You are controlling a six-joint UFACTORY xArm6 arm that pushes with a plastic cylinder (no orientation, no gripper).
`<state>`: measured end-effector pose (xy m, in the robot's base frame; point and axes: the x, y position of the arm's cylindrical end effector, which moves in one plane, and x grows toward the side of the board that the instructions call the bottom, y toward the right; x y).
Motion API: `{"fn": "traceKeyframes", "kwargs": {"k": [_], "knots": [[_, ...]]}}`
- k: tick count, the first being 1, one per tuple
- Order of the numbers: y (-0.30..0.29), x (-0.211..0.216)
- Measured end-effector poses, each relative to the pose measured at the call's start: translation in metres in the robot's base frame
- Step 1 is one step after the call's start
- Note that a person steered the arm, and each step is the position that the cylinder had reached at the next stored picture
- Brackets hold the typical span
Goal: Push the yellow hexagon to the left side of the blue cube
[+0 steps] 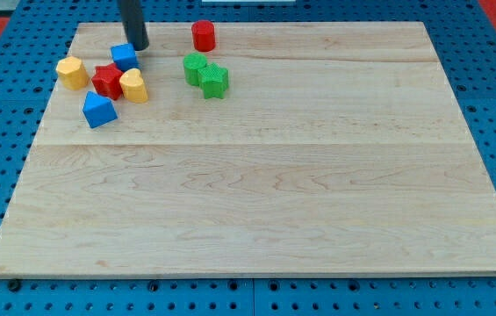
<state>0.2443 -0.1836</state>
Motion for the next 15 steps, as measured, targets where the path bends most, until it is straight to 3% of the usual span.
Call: {"fn": "traceKeyframes", "kwargs": {"k": [1, 3, 5, 6, 7, 8, 9, 10, 12, 14, 15], "knots": [[-0.042, 0.017], [0.008, 0.06], [-0.121, -0.018], [-0.121, -0.014], [-0.121, 0.042], [-0.117, 0.079], [-0.067, 0.079], [-0.085, 0.072], [-0.068, 0.047], [0.031, 0.094], [0.003, 0.093]]}}
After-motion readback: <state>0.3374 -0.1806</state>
